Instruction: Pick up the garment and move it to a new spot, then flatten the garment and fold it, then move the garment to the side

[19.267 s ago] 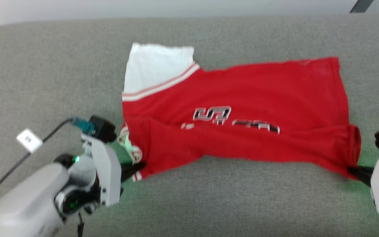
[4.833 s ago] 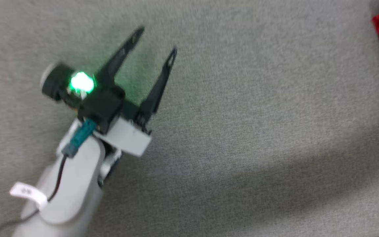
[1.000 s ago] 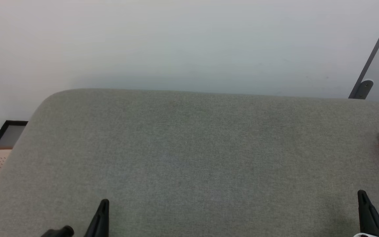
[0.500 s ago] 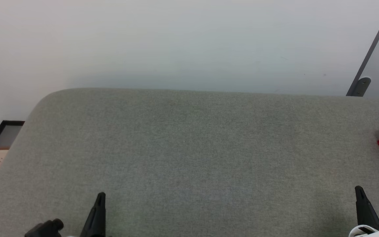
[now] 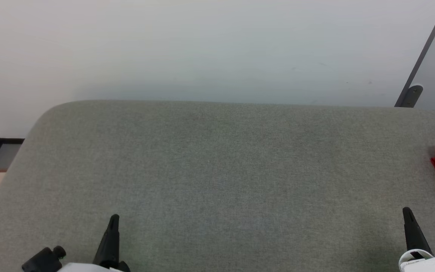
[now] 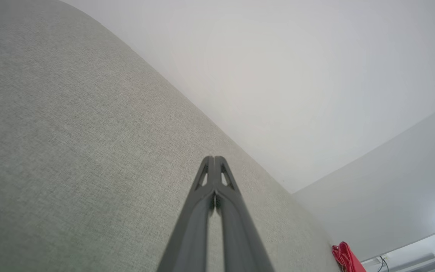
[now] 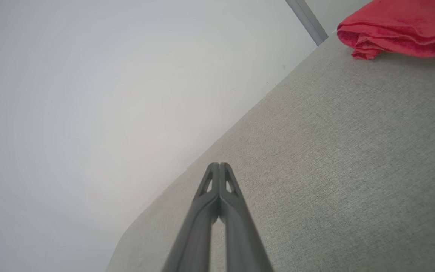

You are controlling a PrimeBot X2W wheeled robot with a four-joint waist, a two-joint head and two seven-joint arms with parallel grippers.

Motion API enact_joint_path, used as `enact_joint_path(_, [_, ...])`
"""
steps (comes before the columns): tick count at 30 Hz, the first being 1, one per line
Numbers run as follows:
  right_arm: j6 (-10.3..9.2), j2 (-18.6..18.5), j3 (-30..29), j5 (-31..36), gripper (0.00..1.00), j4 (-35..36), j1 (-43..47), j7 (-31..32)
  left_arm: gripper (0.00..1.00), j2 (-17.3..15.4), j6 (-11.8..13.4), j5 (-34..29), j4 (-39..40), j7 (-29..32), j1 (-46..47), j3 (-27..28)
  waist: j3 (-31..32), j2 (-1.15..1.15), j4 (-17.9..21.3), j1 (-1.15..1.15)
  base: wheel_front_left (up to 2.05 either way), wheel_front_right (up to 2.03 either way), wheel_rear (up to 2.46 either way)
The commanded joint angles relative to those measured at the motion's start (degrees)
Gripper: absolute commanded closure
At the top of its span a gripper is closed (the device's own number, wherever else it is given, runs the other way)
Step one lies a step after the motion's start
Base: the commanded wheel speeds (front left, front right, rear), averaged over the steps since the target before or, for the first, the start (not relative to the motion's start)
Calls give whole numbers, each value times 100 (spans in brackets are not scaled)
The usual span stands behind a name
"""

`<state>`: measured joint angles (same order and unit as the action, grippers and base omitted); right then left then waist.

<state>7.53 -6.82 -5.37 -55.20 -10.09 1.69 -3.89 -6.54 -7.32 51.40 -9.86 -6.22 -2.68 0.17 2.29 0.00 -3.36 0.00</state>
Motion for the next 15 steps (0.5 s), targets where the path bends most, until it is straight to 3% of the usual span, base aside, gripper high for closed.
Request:
enact_joint_path(1, [-2,-4,-35,-160,100,40,-134,41,100,-15,-13,175,47,32,134,35,-4,0,5,0,0,0,0])
enact_joint_path(15, [-3,89,-58,-966,100,-56,-296,269,100,36,-16,1108,-53,275,313,124,-45,0,62,0,0,0,0])
